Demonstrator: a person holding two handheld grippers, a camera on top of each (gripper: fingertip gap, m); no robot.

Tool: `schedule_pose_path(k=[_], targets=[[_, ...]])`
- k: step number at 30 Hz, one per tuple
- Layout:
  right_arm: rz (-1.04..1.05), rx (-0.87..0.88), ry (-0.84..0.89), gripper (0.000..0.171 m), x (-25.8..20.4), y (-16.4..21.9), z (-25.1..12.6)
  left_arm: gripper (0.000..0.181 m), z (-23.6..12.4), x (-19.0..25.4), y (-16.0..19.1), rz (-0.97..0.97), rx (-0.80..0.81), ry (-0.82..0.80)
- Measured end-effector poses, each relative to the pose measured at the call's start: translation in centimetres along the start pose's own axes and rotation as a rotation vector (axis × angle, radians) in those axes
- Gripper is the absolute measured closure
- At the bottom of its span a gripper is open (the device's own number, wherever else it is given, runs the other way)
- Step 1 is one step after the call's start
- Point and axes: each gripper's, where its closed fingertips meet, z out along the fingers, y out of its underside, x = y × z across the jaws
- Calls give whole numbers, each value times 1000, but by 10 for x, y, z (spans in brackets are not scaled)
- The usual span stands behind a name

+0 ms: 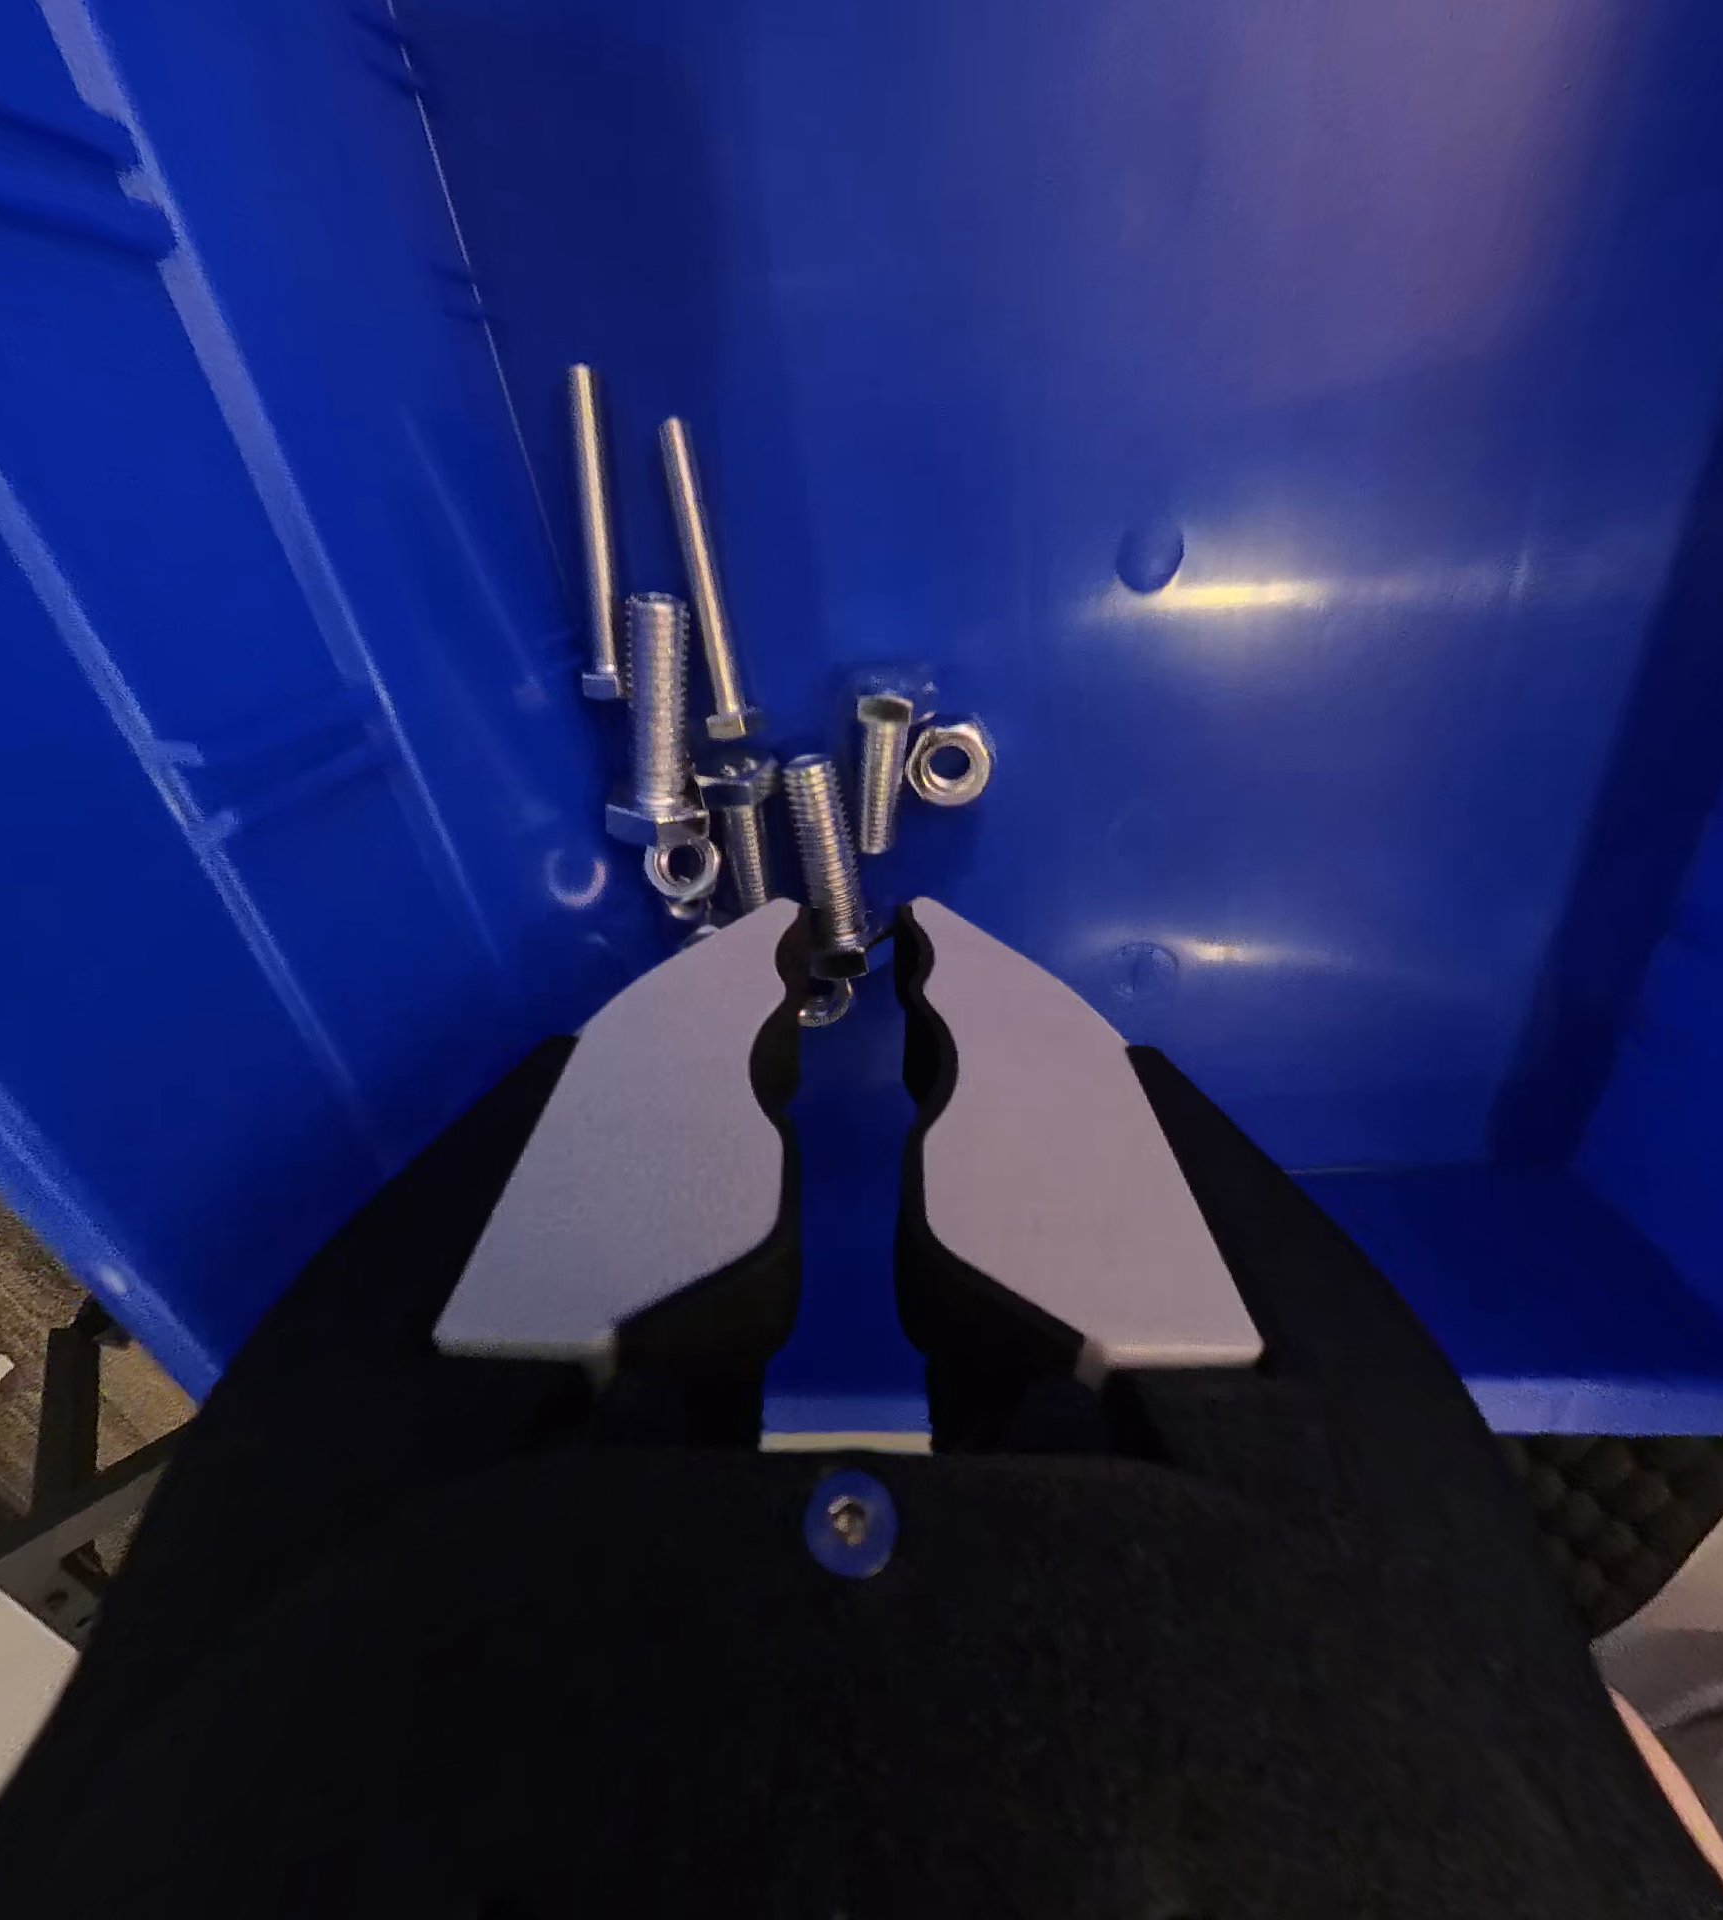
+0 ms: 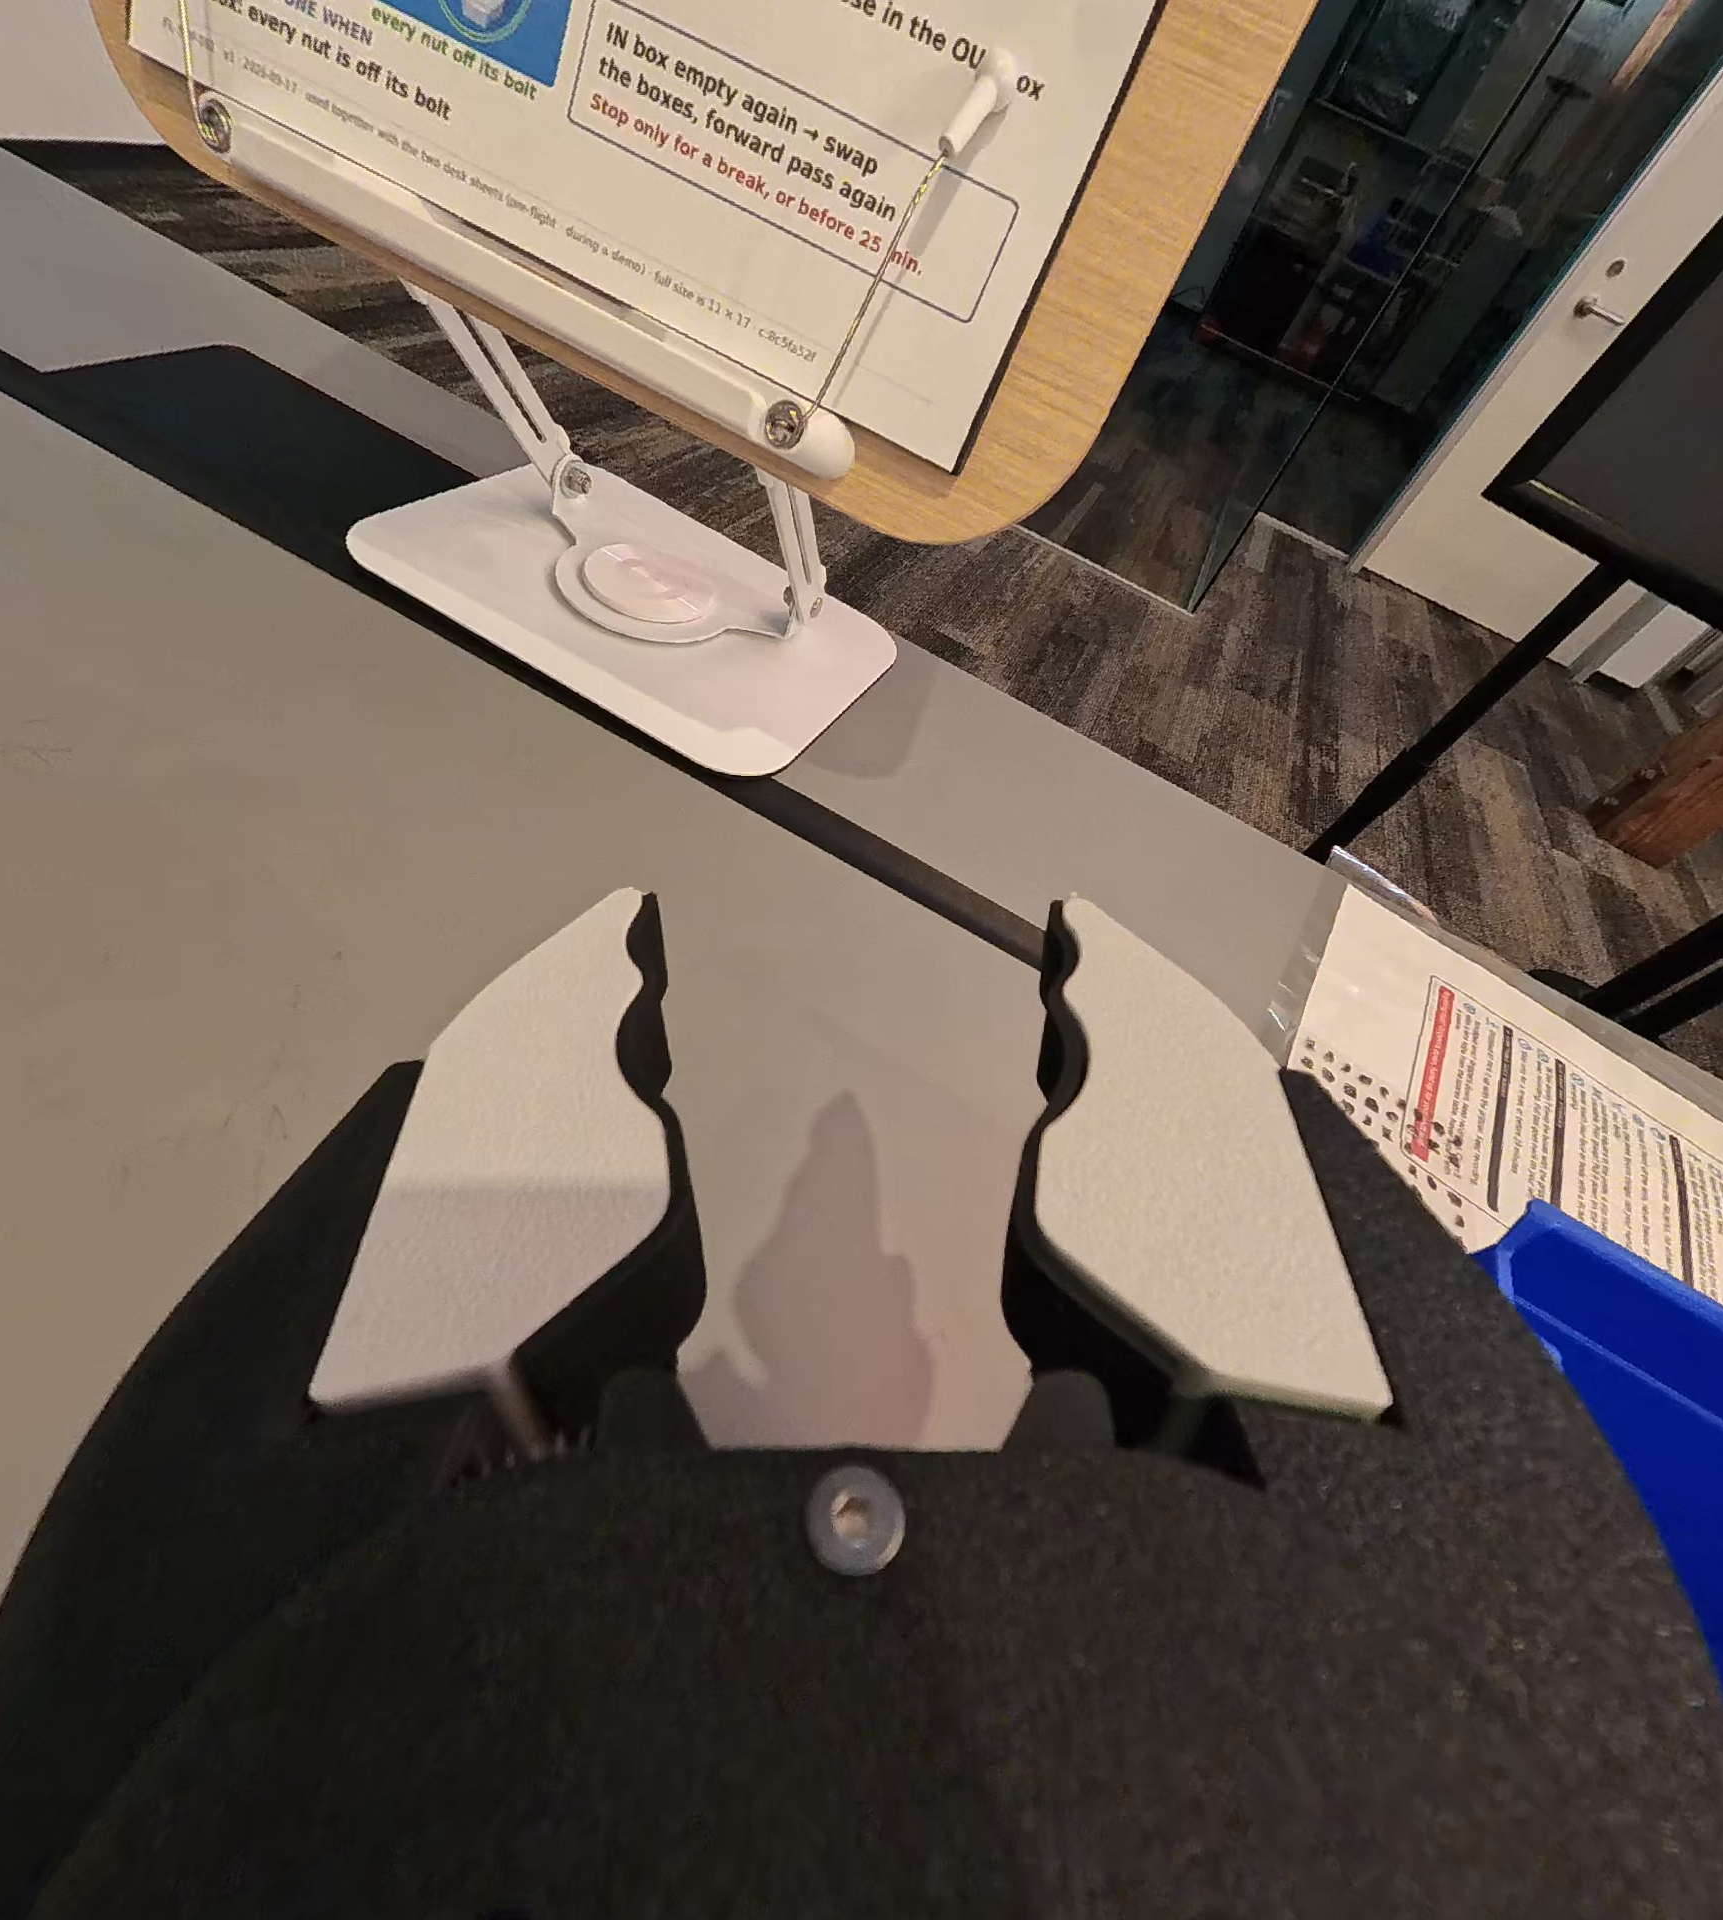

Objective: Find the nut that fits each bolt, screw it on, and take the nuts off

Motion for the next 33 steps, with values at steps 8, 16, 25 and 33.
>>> schedule_pose_path(k=[8,16,25,33], targets=[[1,0,2,102,2,0,0,167,0,11,5,34,-24,56],[-3,-6,5,102,2,1,1,166,1,18,2,24,-33,65],[-11,-13,6,102,2,3,2,165,6,19,1,7,-31,89],[-15,-10,11,103,3,1,0,168,9,17,-1,-45,-27,99]])
